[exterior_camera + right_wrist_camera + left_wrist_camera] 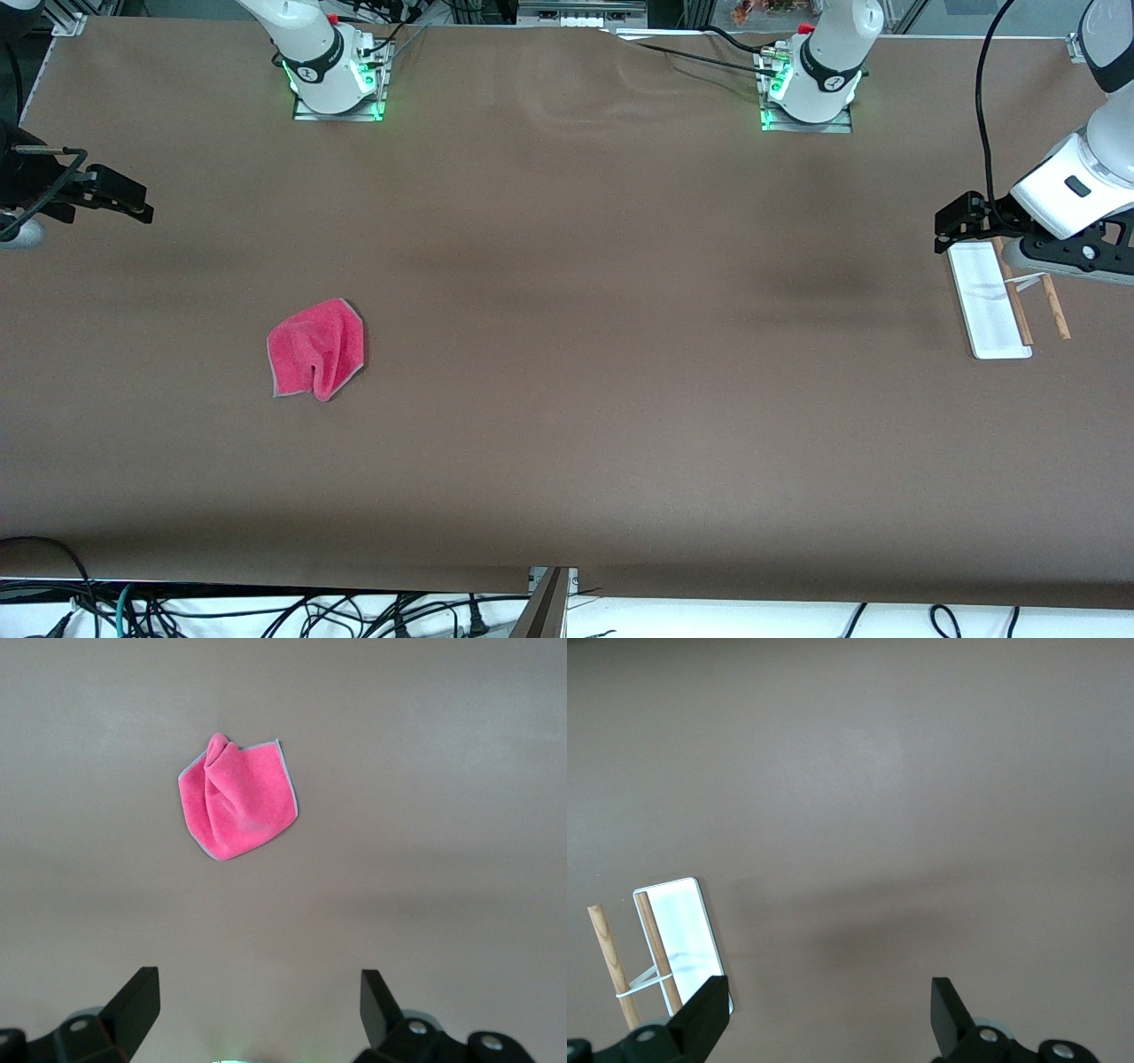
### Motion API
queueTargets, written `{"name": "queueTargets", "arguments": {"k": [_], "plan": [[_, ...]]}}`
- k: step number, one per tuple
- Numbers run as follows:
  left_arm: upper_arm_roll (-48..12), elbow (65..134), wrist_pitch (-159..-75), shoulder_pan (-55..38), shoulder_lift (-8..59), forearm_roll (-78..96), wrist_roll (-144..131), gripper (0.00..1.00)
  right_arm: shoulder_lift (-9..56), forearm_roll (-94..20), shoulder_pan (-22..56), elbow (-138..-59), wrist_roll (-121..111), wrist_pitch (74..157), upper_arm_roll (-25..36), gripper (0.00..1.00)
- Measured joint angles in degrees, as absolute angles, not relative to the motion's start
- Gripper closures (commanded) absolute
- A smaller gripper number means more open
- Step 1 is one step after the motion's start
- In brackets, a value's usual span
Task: Pass towel and hang on rack
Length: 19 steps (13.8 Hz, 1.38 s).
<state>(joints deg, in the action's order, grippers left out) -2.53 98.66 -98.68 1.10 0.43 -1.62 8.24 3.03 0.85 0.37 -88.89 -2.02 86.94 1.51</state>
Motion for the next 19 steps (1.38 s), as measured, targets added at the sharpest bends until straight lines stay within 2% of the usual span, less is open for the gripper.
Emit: {"name": "queueTargets", "arguments": {"k": [12,19], "plan": [[-2.5,98.7,-98.7,1.1,0.4,-1.6,8.2,0.0,3.8,0.8,0.3,-88.8,-2.0,87.2,1.5,0.0],[-2.5,98.7,-98.1,1.1,0.4,-1.6,8.2,0.0,8.8,0.6,0.2,-88.8,-2.0,92.1,1.5,0.0]]}}
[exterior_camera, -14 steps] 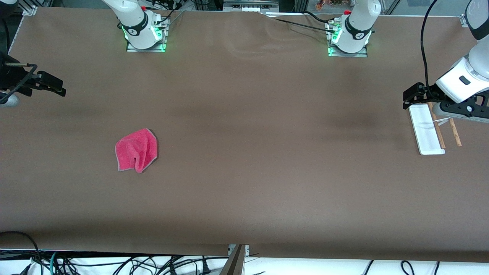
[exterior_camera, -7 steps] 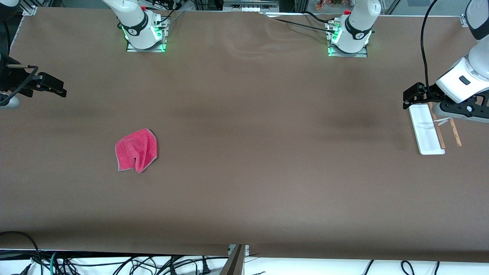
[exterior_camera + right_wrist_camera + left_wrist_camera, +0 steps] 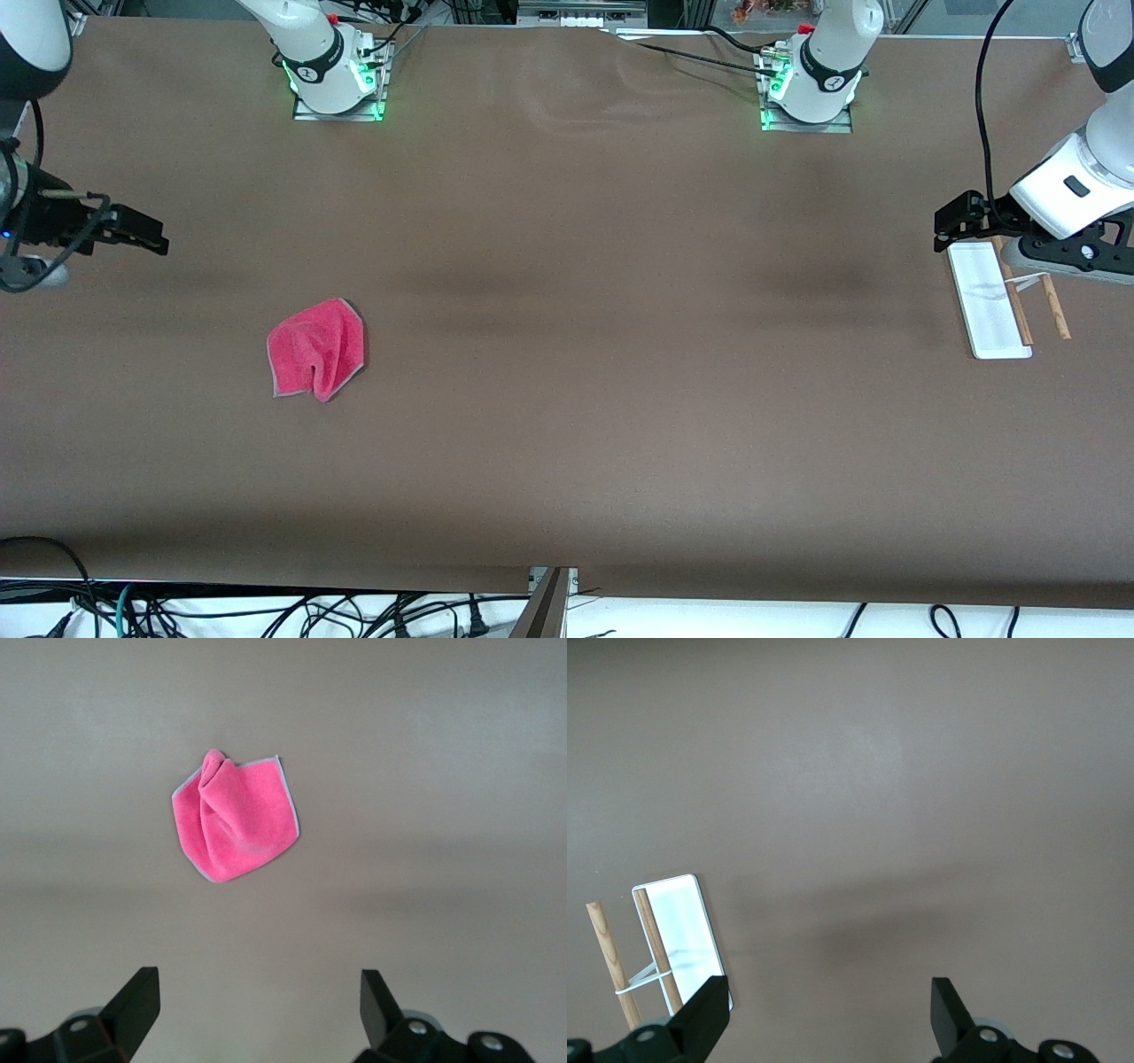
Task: Pass towel and hang on rack
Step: 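Move the right gripper down toward the pink towel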
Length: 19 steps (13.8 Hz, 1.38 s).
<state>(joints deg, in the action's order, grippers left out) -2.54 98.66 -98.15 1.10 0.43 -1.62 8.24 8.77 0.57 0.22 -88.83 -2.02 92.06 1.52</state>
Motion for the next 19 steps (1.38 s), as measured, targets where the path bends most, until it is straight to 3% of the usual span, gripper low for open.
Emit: {"name": "queueTargets", "arguments": {"k": [13,19], "plan": [[-2.6,98.6,-97.6,1.1,0.4,-1.6,8.2,0.0,25.3,0.3,0.9,-88.8,-2.0,105.7,0.7,0.0],[-2.6,98.6,-97.6,1.1,0.4,-1.6,8.2,0.0,32.4,0.3,1.3,-88.8,-2.7,118.6,0.5,0.0]]}}
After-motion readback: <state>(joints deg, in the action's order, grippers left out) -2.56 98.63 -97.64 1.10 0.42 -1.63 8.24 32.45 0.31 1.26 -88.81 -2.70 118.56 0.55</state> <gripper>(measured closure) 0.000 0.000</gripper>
